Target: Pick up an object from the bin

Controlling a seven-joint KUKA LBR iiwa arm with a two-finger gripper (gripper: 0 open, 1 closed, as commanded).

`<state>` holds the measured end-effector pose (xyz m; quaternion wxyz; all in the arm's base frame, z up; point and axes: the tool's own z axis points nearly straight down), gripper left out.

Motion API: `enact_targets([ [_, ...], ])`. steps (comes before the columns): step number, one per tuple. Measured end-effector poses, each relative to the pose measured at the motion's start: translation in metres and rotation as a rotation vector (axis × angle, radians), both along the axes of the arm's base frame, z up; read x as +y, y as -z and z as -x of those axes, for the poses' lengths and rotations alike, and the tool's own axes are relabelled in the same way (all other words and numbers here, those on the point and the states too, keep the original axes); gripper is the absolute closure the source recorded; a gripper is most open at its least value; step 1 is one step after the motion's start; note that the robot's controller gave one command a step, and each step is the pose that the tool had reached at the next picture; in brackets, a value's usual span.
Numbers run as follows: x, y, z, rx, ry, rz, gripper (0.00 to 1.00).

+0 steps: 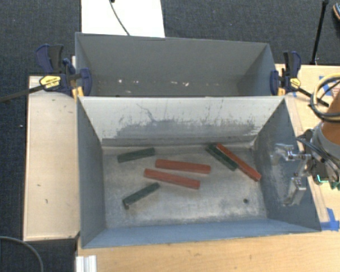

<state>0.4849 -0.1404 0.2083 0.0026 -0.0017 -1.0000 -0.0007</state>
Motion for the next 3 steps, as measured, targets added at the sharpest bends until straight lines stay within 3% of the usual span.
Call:
enact_targets([
  [1, 0.001, -0.004, -0.002, -0.008, -0.005, 0.002, 0.00],
  [2, 0.005, 0.061, -0.041, -0.013, 0.088, 0.002, 0.00],
  [3, 0.003, 0.071, -0.076, -0.011, 0.282, 0.002, 0.00],
])
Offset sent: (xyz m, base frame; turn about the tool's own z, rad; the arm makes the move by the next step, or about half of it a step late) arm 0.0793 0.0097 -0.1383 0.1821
